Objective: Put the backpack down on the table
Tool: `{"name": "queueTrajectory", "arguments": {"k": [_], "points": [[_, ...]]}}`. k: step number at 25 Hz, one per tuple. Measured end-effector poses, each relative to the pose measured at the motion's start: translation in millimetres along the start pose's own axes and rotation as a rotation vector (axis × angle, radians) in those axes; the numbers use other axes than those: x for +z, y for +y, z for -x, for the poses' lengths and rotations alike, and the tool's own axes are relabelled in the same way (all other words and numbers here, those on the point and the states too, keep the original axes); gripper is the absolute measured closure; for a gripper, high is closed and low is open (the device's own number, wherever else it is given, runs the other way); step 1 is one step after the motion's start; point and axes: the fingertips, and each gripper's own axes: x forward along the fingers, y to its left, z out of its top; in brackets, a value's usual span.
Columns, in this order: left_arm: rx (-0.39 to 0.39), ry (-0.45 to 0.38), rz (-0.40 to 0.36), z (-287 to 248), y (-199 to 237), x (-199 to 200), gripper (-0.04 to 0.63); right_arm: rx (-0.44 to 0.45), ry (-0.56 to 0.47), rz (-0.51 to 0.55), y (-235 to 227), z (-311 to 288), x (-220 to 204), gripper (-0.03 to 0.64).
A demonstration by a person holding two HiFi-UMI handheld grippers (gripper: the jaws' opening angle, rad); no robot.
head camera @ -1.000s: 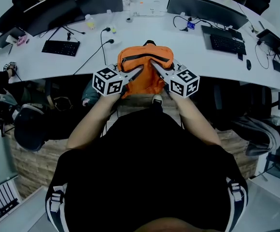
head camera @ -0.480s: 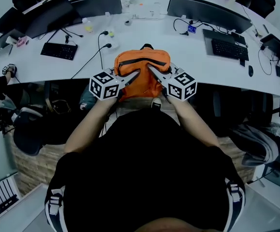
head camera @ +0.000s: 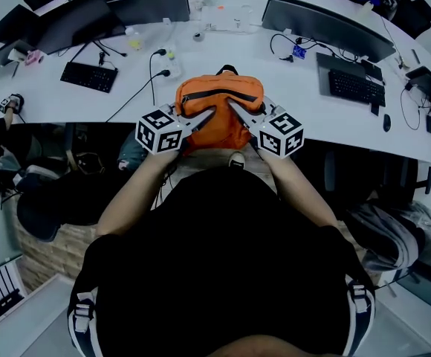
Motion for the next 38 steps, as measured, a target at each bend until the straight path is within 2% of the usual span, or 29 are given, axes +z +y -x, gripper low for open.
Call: {"name": "queueTrajectory", "arguments": {"k": [15,38], "points": [[0.026,0.003,0.028,-48,24,26,0.546,0.039,0.031,0.004,-58,0,16,0.557],[0.112,-0.026,0.106,-128,74,45,0.546,0.126,0.084,0.015,-156,-14,19,0.557]]}}
